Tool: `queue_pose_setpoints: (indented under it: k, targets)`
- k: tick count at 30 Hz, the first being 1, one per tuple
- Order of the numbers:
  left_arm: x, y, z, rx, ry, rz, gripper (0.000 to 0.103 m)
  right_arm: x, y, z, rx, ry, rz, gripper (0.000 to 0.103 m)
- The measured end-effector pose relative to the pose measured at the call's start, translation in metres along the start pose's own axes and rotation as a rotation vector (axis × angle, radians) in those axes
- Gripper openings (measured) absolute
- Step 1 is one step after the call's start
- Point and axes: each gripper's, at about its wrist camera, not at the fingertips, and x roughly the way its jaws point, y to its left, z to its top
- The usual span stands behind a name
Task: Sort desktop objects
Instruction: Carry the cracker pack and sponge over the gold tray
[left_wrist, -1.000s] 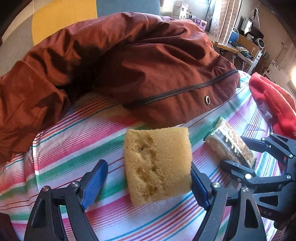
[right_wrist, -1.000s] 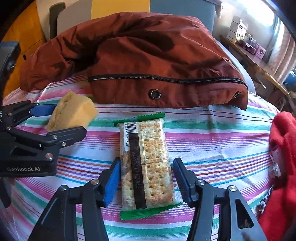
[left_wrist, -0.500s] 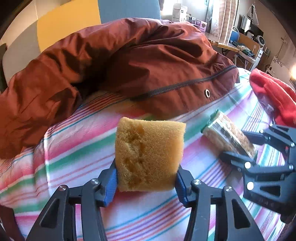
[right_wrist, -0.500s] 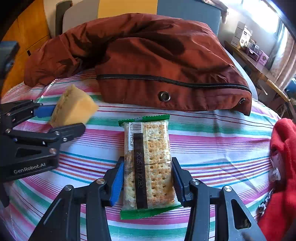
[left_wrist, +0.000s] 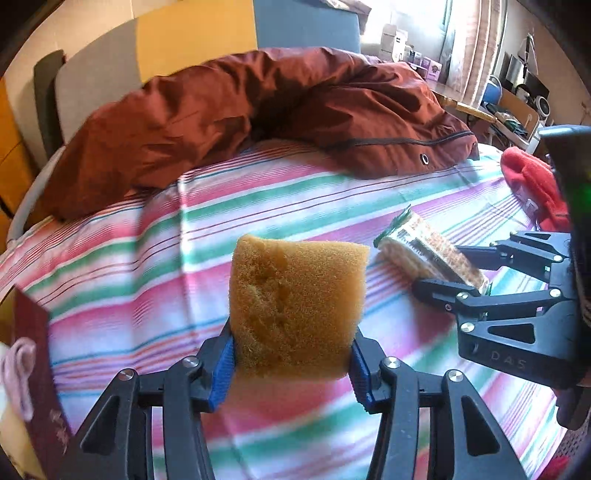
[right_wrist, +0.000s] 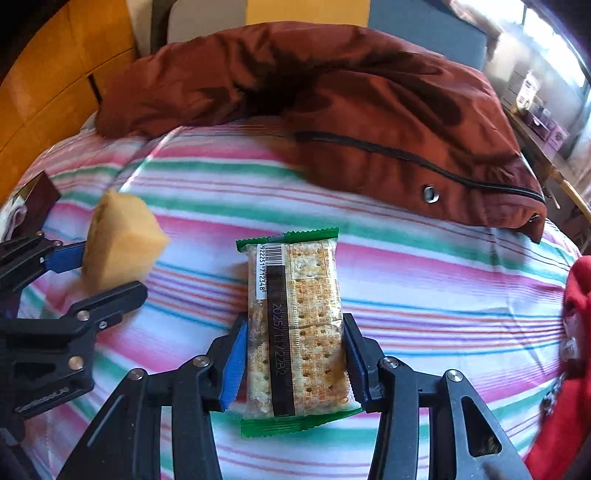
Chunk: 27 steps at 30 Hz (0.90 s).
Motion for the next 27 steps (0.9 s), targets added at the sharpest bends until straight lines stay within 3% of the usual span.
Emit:
queue_pose_setpoints:
  k: [11,27]
  targets:
    - [-0.033,0.014,-0.036,-0.020,-0.006,-0.013,0.053,-0.019,0.046,-0.039,-0.011,0.056,0.024,0.048]
    - [-0.094,0.021,-0.071,-0.023,-0.109,-0.027,0.053,-0.044,0.091,-0.077,-0.053,0.107,0.032,0.048]
